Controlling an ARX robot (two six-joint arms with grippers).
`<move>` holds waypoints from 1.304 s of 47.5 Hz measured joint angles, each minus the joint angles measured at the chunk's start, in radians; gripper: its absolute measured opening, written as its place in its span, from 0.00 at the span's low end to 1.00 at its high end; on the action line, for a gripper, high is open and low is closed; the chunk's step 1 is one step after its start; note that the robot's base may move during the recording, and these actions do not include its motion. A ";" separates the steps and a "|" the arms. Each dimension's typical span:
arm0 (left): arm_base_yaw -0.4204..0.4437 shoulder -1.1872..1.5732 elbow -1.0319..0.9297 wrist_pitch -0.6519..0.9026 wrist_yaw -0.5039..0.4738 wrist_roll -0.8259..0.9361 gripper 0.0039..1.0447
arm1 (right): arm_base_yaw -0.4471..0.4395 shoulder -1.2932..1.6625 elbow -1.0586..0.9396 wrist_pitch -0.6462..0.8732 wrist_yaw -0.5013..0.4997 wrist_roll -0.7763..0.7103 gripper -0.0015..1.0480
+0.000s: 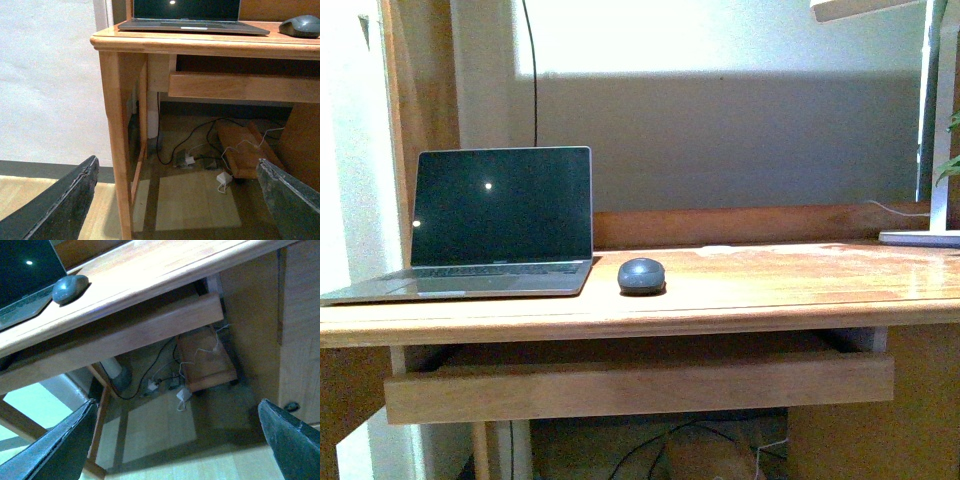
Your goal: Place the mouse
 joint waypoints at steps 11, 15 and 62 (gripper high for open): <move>0.000 0.000 0.000 0.000 0.000 0.000 0.93 | -0.077 -0.459 -0.182 -0.184 0.068 -0.349 0.56; 0.000 0.000 0.000 0.000 0.000 0.000 0.93 | -0.181 -0.523 -0.199 -0.198 -0.019 -0.383 0.43; 0.000 0.000 0.000 0.000 0.000 0.000 0.93 | -0.521 -0.659 -0.302 -0.224 -0.344 -0.419 0.03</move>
